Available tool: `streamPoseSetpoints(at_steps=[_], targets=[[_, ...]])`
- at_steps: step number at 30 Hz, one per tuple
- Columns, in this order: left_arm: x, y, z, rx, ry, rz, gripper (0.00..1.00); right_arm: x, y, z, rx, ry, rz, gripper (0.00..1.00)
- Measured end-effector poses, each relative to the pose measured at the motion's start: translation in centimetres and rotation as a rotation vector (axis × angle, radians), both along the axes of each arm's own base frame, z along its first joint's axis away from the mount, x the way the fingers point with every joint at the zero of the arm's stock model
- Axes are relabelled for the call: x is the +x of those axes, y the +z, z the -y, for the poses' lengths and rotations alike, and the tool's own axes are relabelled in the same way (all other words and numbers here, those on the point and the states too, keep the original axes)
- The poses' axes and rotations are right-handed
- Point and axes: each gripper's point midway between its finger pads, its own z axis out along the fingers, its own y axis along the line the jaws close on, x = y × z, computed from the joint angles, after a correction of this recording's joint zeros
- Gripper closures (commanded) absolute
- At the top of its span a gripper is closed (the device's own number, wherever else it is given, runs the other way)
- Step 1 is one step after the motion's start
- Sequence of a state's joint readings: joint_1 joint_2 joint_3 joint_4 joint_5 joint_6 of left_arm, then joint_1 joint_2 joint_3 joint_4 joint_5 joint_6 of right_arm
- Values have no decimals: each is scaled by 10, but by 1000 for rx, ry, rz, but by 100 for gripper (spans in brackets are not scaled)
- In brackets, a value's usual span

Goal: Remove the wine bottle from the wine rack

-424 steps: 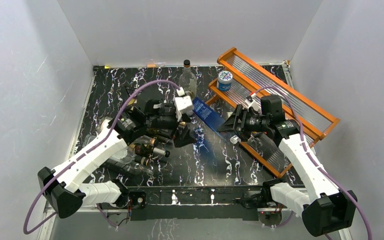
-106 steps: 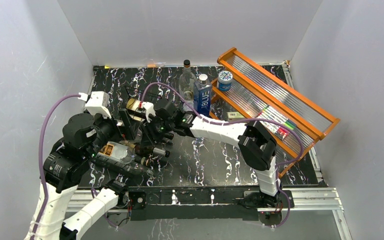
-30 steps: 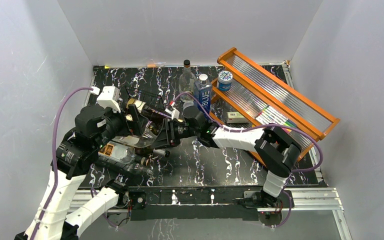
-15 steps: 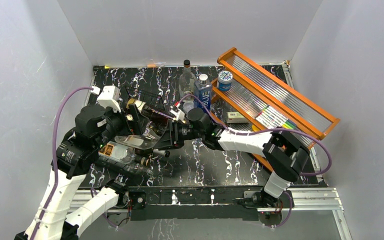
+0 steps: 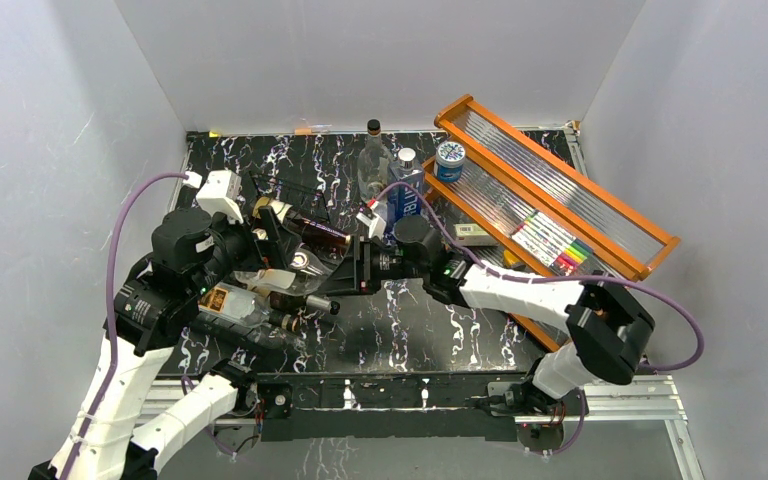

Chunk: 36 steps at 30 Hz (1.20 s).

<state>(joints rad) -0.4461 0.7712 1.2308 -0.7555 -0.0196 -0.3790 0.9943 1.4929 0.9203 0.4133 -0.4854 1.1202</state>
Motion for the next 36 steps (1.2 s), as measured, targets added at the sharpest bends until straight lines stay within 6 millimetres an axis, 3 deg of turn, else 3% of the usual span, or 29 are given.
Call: streamPoseSetpoints(at_steps=[6, 12, 16, 26, 36], targets=[[-1, 0, 2, -15, 0, -6, 2, 0, 12, 9, 16, -39, 17, 100], [-2, 1, 4, -30, -7, -12, 2, 1, 3, 20, -15, -81, -8, 100], [-2, 2, 7, -41, -15, -11, 2, 2, -7, 34, -57, -126, -35, 100], [3, -1, 15, -51, -40, -36, 2, 7, 7, 69, -71, -224, -27, 100], [8, -4, 22, -61, -58, -45, 2, 5, 5, 108, -138, -301, -37, 100]])
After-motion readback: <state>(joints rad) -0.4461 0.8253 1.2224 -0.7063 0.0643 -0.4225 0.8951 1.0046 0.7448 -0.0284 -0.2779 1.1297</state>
